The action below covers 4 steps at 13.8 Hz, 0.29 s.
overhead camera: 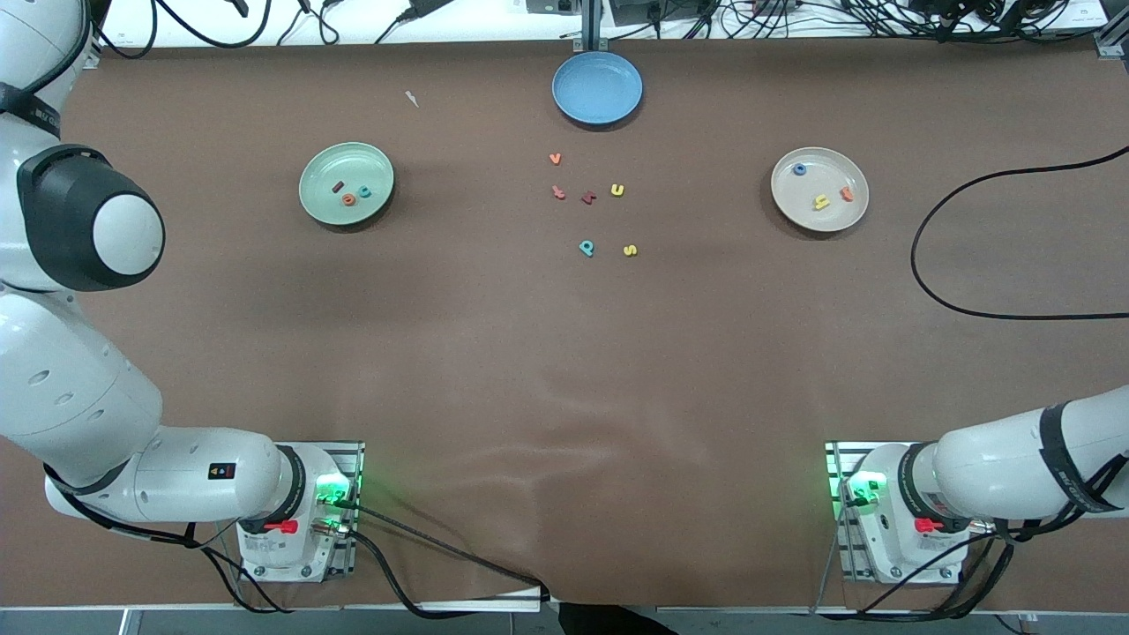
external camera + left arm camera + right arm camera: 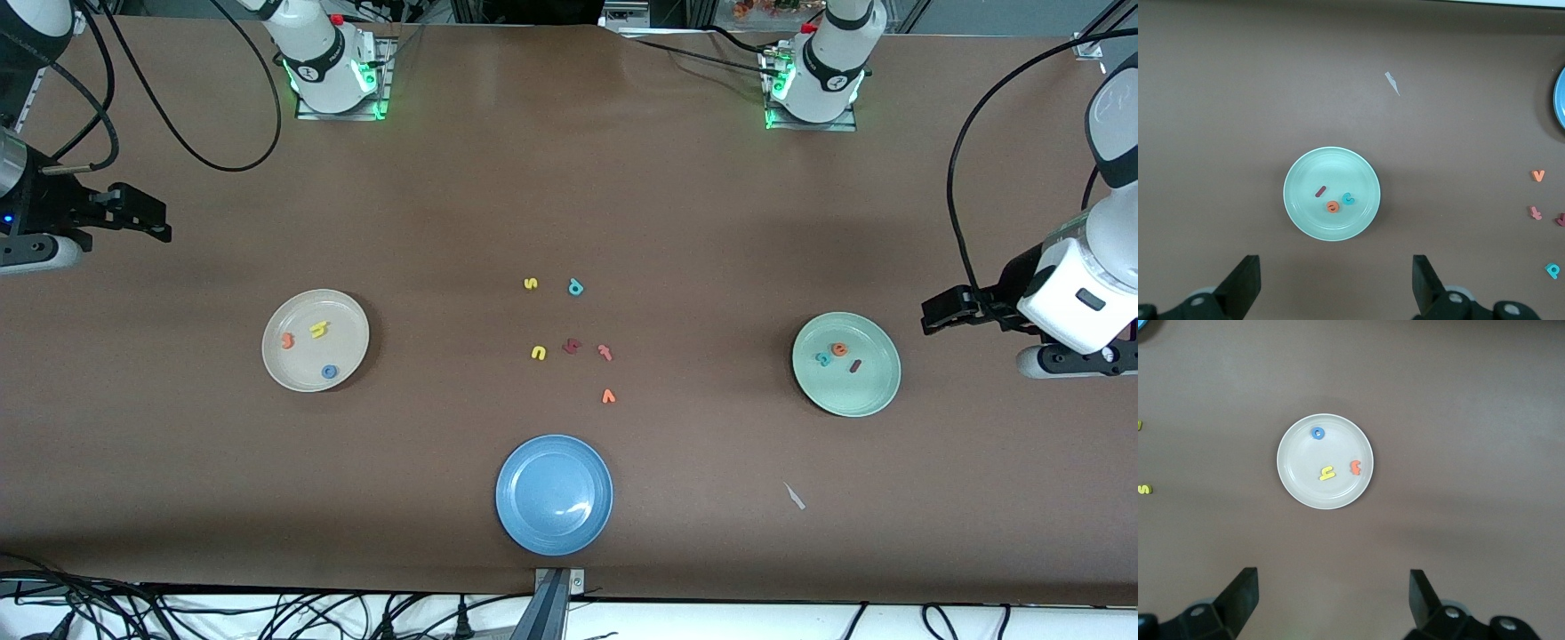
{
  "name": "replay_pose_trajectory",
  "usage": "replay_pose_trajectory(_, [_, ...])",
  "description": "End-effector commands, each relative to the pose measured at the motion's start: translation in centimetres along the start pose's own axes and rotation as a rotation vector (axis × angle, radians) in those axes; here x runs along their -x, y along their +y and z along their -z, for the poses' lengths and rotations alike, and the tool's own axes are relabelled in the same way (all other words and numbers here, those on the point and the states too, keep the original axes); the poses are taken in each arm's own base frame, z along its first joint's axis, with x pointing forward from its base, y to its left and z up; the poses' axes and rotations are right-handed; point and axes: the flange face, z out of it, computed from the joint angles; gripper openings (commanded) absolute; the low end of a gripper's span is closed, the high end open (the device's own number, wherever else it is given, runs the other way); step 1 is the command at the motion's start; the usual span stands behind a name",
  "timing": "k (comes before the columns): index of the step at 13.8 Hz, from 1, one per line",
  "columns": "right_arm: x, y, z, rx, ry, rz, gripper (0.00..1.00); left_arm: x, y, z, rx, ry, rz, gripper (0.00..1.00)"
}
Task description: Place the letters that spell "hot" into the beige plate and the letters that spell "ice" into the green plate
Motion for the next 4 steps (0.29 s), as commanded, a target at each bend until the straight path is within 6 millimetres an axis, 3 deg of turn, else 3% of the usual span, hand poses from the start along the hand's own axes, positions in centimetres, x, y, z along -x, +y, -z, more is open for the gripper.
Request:
replay_pose_trajectory(1, [-0.04,-0.03,0.67,0.013,-0.005,0.005,1.00,0.62,-0.12,0.36,0.021,0.003,-0.004,1.00])
replay_pose_trajectory(4, [-0.03,-0.08,0.65,0.008,-0.006,0.004,1.00,0.62,-0.12,0.36,0.021,0.003,-0.004,1.00])
